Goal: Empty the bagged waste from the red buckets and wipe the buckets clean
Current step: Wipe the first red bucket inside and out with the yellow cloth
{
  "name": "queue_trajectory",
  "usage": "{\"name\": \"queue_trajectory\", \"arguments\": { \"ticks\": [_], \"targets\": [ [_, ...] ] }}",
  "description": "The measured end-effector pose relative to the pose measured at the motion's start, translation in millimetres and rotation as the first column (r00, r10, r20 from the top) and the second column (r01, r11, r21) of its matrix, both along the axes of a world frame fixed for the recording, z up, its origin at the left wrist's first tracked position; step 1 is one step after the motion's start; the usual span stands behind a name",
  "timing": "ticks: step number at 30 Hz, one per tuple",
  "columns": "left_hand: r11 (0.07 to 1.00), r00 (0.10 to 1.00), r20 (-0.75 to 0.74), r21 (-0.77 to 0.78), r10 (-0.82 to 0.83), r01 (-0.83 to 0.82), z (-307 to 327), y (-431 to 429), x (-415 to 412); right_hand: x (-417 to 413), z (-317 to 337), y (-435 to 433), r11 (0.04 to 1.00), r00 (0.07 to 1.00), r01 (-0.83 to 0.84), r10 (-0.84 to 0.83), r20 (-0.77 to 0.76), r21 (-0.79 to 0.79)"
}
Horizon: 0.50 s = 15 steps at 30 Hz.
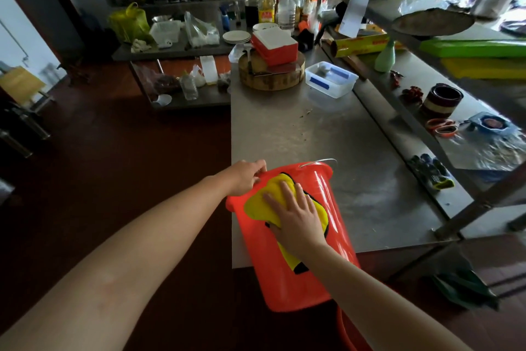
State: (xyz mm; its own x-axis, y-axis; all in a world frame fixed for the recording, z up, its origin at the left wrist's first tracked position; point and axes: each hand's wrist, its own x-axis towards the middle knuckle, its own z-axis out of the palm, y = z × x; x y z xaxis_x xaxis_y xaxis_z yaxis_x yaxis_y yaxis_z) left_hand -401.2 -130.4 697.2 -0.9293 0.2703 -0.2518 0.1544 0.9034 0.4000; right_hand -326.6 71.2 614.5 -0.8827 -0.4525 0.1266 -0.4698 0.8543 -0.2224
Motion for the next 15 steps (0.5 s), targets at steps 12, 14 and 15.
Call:
{"name": "queue_trajectory", "arguments": {
  "ticks": [12, 14, 15],
  "targets": [
    [0.998, 0.996, 0.065, -0.020, 0.057, -0.056, -4.5, -13.4, 5.4, -45.9, -14.5, 73.4, 0.675, 0.790, 0.595, -0.391, 0.472, -0.436],
    [0.999, 0.997, 0.067, 0.018, 0.045, -0.046, -3.6, -7.8, 3.9, -52.3, -14.3, 78.1, 0.655, 0.780, 0.606, -0.382, 0.495, -0.450],
    [0.998, 0.998, 0.054, 0.039, 0.039, -0.042, -3.4, -3.3, 3.9, -53.8, -13.1, 78.1, 0.653, 0.778, 0.608, -0.380, 0.500, -0.451]
  ]
}}
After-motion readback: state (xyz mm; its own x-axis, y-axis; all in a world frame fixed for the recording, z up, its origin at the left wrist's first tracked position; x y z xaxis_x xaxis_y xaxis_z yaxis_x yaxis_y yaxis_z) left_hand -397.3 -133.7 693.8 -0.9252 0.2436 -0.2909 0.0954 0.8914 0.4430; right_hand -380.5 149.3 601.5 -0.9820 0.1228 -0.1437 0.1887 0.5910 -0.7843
